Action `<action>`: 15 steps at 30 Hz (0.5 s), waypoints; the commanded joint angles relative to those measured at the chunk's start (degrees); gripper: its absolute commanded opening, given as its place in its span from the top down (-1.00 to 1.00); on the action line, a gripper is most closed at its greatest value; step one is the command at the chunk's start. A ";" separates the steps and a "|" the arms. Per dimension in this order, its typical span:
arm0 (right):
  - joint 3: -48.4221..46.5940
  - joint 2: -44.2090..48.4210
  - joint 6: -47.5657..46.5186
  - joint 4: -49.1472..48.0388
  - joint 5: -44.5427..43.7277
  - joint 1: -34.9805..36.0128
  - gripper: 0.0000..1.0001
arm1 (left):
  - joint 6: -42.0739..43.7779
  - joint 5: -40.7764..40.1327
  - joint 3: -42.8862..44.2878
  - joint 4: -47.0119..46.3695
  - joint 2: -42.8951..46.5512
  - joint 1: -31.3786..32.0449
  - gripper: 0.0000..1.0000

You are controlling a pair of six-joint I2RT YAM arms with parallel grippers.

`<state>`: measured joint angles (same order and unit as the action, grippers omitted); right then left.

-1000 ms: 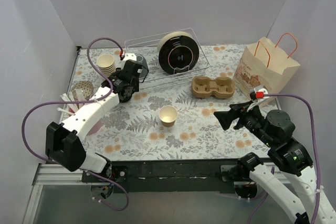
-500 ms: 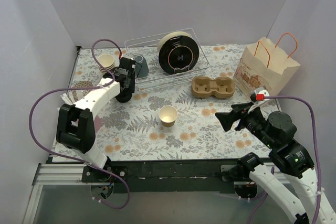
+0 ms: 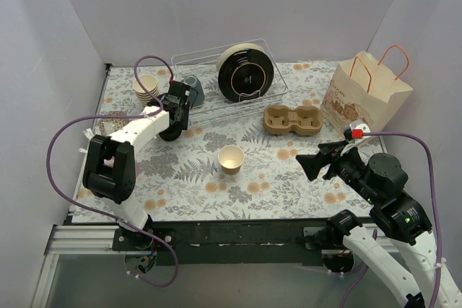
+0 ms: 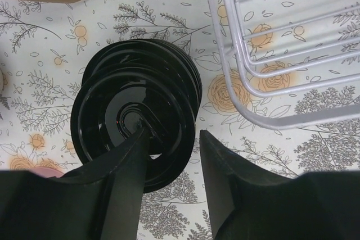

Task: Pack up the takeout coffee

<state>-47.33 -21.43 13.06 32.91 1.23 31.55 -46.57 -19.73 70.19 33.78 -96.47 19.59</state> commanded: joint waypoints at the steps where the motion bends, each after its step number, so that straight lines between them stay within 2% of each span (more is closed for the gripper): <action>1: -0.83 -0.10 -0.93 -2.06 -0.88 -0.09 -0.77 | 0.95 -1.89 1.00 -1.09 -1.09 -0.08 0.26; 4: -1.10 -0.19 -0.93 -1.97 -0.88 -0.17 -0.77 | 1.04 -2.25 1.44 -0.91 -1.62 0.00 0.32; 8: -1.27 -0.28 -0.93 -2.23 -0.88 -0.17 -0.77 | 0.95 -2.77 2.05 -0.47 -0.83 -0.08 0.61; 15: -0.83 -0.98 -0.67 -3.11 -0.88 -0.17 -0.77 | 1.04 -1.81 5.04 1.99 1.89 0.00 0.88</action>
<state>-47.33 -21.61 13.06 32.88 1.23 31.55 -45.82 -21.19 71.68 34.30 -98.65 19.59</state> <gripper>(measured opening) 0.885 0.148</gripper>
